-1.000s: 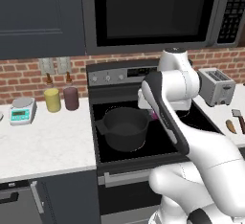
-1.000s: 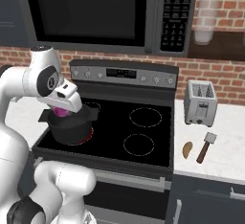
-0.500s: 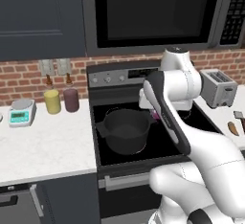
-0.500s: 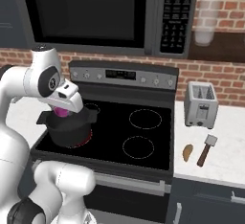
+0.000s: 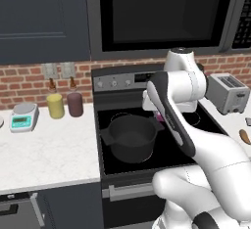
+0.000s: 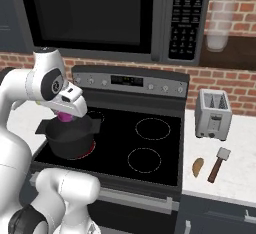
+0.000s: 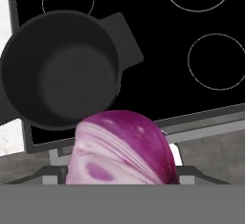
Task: Put the sweet potato and onion in the pot. Retrieve the spatula and lightly stir the vegetables in the pot.
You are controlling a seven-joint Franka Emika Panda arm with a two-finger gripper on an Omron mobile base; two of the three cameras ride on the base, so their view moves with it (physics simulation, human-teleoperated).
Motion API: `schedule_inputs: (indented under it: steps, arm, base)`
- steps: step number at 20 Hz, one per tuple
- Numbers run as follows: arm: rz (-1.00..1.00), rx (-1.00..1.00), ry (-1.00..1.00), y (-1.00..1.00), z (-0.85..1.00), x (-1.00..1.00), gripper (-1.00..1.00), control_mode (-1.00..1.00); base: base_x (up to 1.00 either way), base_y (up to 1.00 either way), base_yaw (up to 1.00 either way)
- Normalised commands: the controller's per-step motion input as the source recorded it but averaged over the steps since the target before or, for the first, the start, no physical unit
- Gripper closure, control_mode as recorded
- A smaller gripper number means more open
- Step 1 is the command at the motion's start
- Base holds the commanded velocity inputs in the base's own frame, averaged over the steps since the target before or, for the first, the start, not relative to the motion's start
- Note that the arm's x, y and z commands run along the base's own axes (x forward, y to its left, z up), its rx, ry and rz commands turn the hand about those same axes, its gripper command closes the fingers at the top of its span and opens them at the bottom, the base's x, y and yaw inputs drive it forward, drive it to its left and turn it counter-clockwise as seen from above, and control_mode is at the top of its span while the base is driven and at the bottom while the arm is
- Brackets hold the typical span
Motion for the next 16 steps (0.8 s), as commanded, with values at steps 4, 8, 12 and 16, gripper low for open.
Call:
schedule_inputs:
  steps: [4,8,12,16]
  arm:
    - [0.0,0.0,0.0,0.0,0.0,0.0,1.0,1.0]
    - [0.0,-0.01,0.0,0.03,-0.14,0.01,1.0,-1.0]
    - [0.01,0.0,0.07,0.09,-0.56,0.01,1.0,-1.0]
    - [0.0,0.0,0.09,0.4,-0.69,0.14,1.0,-1.0]
  base:
    - [-0.01,0.0,0.07]
    - [0.0,0.0,0.0]
    - [0.0,0.0,0.0]
    - [0.0,0.0,0.0]
